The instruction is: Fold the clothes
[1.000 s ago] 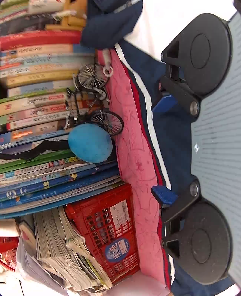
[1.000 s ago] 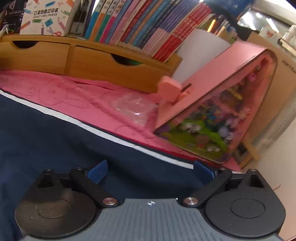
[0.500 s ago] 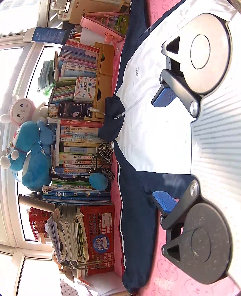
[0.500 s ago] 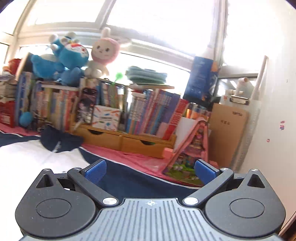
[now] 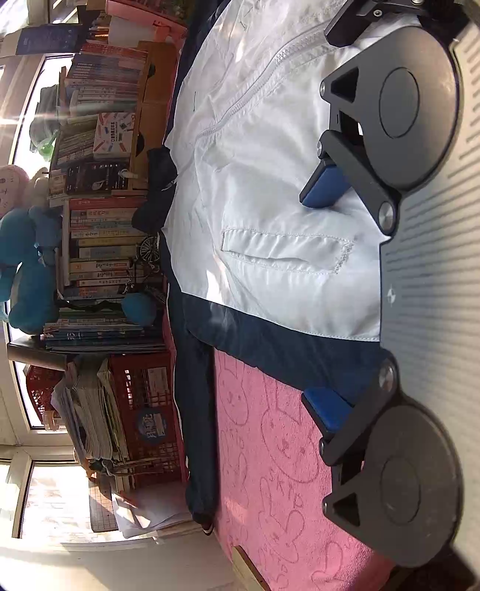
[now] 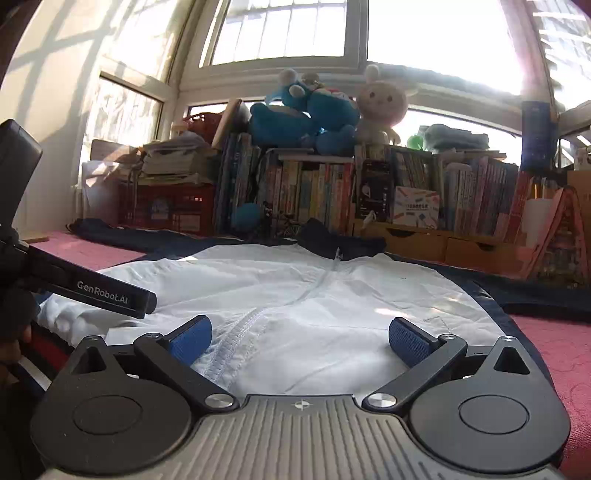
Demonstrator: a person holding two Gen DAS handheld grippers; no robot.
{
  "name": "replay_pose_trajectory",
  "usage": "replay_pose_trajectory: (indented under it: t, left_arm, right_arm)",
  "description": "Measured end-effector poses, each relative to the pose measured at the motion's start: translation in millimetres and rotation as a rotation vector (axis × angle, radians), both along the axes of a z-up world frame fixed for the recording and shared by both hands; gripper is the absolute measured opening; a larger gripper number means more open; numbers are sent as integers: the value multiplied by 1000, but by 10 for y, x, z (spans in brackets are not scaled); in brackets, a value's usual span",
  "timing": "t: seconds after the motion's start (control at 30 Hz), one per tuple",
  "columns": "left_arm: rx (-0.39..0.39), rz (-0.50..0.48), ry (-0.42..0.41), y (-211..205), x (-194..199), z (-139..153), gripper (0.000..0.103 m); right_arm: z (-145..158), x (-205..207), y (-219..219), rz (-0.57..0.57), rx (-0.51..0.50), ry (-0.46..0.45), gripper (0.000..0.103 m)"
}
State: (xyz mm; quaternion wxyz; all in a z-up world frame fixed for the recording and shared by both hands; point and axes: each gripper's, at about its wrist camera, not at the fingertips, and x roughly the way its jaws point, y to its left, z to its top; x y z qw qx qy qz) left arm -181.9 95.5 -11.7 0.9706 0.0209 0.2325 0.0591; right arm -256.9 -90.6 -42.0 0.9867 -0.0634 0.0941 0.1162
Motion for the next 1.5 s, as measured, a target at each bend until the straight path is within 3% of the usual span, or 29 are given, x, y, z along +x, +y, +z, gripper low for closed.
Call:
replay_pose_trajectory:
  t: [0.13,0.3,0.4,0.53,0.63,0.7,0.8,0.93,1.03,1.17,1.3,1.5]
  left_arm:
    - [33,1,-16,24,-22,-15,103]
    - [127,21,-41,106,-36,-24,103]
    - [135,33,-28,195,-41,12,103]
    - [159,34,-42,249,-108,112,103]
    - [192,15,-105,188,-237,254,103]
    - [159,-21,-144,111,-278,342,103]
    - [100,-73,-192,-23,-299,434,103]
    - [89,-59,-138,-181,-120,201,103]
    - [149,15,-96,-106,-77,-3,102]
    - [206,67,-102,227,-210,-92,103]
    - [331,26,-122,256,-325,-77,103]
    - [256,-26,-180,315,-548,254,103]
  right_arm:
    - [-89,8,-267,-121,-38,-42,102]
    - [-151,69,-882,-312,28,-15,102]
    - [-203,92,-1213,-535,-25,-38,102]
    - [-147,71,-1565,-716,-89,-7,101]
    - [-36,-124,-1534,-651,-107,-70,101]
    - [14,-198,-1412,-577,-88,-83,102]
    - [98,-189,-1060,-437,20,-93,102]
    - [94,-18,-518,-227,142,-84,102]
    - [11,57,-200,-116,150,-62,102]
    - [-188,121,-104,-195,-14,-48,103]
    - [-213,217,-552,-383,52,7,103]
    - [-224,193,-739,-483,-51,-28,103]
